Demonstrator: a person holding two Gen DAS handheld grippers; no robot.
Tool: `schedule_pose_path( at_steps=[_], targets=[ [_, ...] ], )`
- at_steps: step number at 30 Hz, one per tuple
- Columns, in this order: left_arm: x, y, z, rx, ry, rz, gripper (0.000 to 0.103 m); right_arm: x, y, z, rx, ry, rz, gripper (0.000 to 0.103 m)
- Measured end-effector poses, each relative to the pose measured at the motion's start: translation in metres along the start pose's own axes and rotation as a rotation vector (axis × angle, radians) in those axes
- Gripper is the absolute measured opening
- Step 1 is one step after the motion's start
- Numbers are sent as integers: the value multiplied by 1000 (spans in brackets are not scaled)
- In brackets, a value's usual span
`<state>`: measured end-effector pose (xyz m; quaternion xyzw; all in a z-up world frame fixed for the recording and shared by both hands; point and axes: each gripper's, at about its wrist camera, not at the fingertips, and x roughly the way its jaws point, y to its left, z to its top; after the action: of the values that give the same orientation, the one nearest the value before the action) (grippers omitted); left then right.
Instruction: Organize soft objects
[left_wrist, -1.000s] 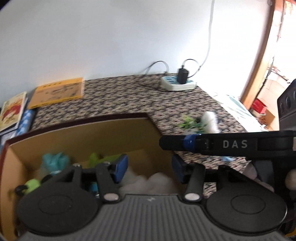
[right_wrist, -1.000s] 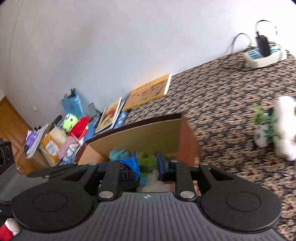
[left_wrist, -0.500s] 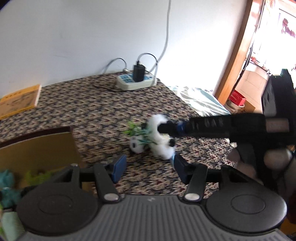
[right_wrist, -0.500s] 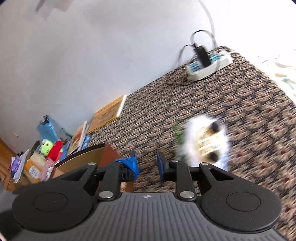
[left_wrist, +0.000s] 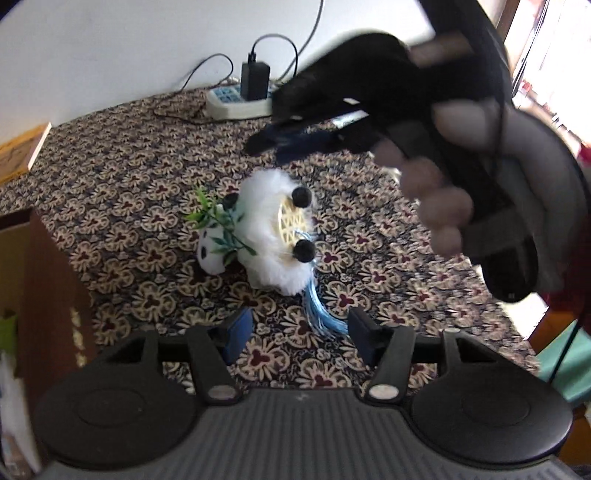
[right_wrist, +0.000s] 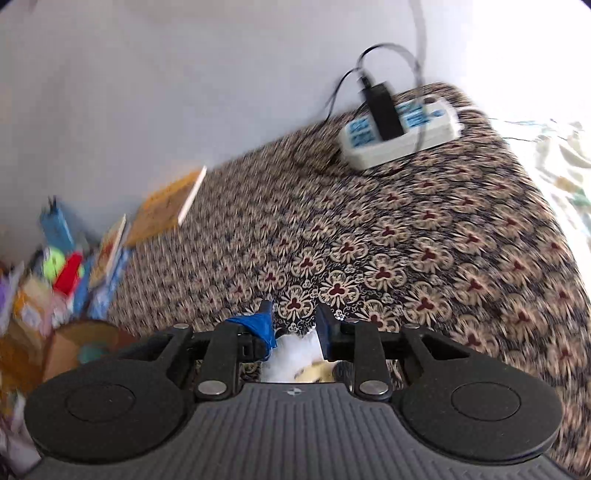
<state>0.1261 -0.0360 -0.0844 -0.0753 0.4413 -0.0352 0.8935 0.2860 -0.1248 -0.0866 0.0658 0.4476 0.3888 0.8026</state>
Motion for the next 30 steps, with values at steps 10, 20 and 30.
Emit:
schedule_pose_path(
  at_steps=[10,20,30],
  targets=[
    [50,-8,11,56,24,132,58,42,-6,7,-132,229,-43,9],
    [60,-10,0,104,29,134,51,-2,-33,-15,-44,275,103,9],
    [40,-28,-32,250,1,87,59,-43,-50,-58,26,264,176,10]
  ],
)
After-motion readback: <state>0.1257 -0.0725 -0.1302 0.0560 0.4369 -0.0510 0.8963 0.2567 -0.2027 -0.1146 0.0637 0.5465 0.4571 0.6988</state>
